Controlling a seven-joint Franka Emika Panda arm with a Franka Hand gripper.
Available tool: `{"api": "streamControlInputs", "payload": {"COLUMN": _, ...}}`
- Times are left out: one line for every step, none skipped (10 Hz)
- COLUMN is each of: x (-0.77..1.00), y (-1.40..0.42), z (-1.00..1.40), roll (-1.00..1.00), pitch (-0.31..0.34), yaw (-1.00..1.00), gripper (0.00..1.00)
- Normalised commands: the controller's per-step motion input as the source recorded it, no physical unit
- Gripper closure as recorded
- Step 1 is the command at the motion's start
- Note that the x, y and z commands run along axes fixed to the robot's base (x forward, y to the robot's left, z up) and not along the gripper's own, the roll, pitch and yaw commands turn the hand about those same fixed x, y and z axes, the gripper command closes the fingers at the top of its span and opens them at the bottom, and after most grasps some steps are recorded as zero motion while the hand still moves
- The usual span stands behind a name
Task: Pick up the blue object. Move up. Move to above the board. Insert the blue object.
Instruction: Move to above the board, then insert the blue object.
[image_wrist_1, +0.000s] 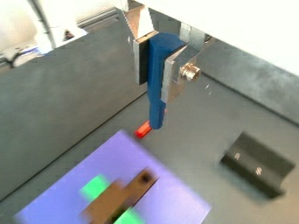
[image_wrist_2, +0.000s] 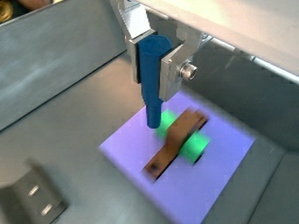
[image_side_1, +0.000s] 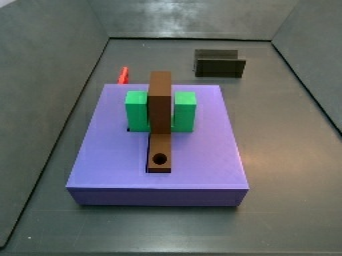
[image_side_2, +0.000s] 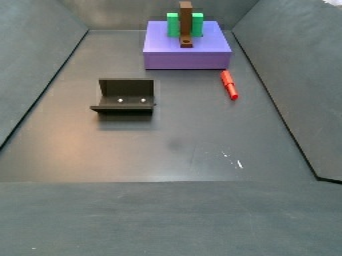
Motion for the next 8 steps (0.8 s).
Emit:
{"api": "streamControlInputs", "payload": {"x": 0.07, "y": -0.69, "z": 0.18, "roll": 0.02, "pitch": 0.146, "yaw": -0.03, "gripper": 1.00}}
{"api": "streamControlInputs", "payload": {"x": 0.09, "y": -0.20, "z": 0.06, "roll": 0.01, "pitch": 0.146, "yaw": -0.02, "gripper": 1.00}}
{"api": "streamControlInputs", "payload": {"x": 0.00, "y": 0.00, "z": 0.00, "roll": -0.01, "pitch": 0.000, "yaw": 0.00, "gripper": 1.00}}
{"api": "streamControlInputs", "payload": {"x": 0.07, "y": -0.20, "z": -0.16, "roll": 0.00, "pitch": 0.000, "yaw": 0.00, "gripper": 1.00}}
{"api": "streamControlInputs", "payload": {"x": -0.05, "y": -1.00, "z": -0.72, "roll": 0.21, "pitch": -0.083, "yaw": 0.00, "gripper": 1.00}}
{"api": "streamControlInputs", "payload": {"x": 0.00, "y": -1.00, "z": -0.70, "roll": 0.25, "pitch": -0.004, "yaw": -0.01, "gripper": 1.00}}
{"api": "streamControlInputs", "payload": {"x": 0.00, "y": -1.00, "z": -0.66, "roll": 0.27, "pitch": -0.017, "yaw": 0.00, "gripper": 1.00}}
{"api": "streamControlInputs", "payload": {"x": 0.00, "y": -1.00, "z": -0.67, "roll": 0.27, "pitch": -0.009, "yaw": 0.00, "gripper": 1.00}}
